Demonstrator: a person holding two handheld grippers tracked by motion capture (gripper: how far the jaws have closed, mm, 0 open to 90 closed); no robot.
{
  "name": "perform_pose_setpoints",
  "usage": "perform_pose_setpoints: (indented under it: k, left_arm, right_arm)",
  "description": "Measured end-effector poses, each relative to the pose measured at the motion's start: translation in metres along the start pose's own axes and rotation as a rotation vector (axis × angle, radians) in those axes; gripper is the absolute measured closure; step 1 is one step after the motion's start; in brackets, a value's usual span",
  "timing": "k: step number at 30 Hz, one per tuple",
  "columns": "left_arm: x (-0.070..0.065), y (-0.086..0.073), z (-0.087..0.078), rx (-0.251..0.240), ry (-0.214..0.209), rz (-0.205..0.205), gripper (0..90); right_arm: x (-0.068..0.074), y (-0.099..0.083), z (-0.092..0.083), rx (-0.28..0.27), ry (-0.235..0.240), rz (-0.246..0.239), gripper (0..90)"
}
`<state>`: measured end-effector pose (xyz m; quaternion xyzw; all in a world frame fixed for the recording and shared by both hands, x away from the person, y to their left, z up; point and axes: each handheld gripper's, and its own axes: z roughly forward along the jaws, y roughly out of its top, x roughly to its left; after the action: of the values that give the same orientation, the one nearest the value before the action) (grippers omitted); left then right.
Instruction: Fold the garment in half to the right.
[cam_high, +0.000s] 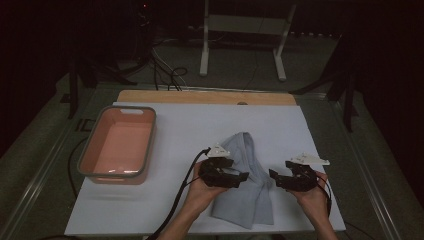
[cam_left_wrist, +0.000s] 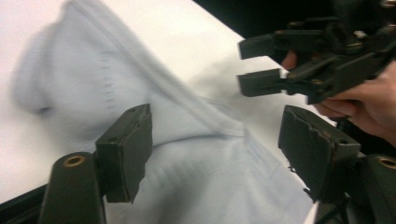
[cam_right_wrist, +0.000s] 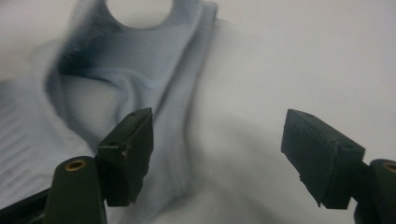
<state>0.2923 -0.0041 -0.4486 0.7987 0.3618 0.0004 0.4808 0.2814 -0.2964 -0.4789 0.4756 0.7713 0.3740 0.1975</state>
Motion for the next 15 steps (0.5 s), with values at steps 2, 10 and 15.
perform_pose_setpoints:
  k: [2,10,15]
  left_arm:
    - [0.005,-0.002,-0.004,-0.001,0.022,-0.006,24.7]
    - [0.016,-0.014,-0.011,0.014,0.060,-0.031,26.4]
    - [0.018,-0.025,-0.015,0.026,0.063,-0.041,30.0]
  right_arm:
    - [0.003,0.002,0.001,-0.008,0.018,0.004,25.6]
    - [0.017,0.016,0.005,-0.031,0.091,0.002,29.4]
    - [0.027,0.027,0.008,-0.035,0.130,-0.019,35.1]
